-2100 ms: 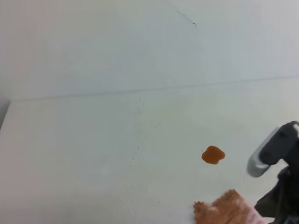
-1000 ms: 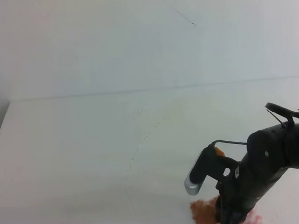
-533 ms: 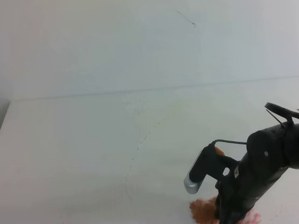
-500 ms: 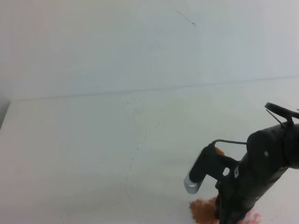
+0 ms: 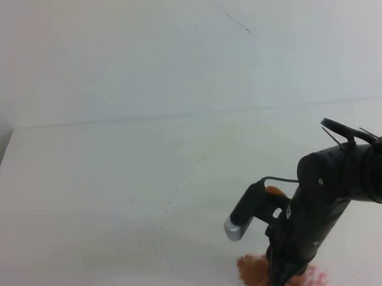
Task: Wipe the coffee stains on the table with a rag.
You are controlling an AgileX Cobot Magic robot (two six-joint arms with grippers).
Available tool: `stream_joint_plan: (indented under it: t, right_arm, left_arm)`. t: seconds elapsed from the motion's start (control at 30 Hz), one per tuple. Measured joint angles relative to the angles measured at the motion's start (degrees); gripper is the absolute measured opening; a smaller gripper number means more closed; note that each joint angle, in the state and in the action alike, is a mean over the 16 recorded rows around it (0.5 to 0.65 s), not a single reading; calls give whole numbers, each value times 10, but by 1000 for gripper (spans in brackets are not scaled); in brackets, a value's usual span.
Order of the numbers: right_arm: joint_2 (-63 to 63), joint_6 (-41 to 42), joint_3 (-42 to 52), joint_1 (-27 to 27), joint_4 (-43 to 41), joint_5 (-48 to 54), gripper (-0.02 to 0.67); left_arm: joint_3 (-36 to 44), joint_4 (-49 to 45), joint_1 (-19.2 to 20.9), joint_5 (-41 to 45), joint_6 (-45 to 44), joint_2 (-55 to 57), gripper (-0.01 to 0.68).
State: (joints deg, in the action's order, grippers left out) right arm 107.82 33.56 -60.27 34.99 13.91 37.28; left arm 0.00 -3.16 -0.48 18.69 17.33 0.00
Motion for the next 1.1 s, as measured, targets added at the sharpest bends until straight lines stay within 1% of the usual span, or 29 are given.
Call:
stream_joint_plan:
  t: [0.33, 0.7, 0.87, 1.1]
  right_arm:
    - [4, -8, -57, 2, 0, 22, 31]
    - [4, -39, -73, -7, -23, 11, 29]
    - [3, -64, -73, -31, -39, -4, 29]
    - [-9, -93, -76, -98, -52, -42, 24]
  left_arm:
    - [0, 0, 0, -1, 0, 0, -3]
    - [0, 0, 0, -1, 0, 0, -3]
    - [2, 0, 0, 0, 0, 0, -3]
    - [2, 0, 0, 1, 0, 0, -3]
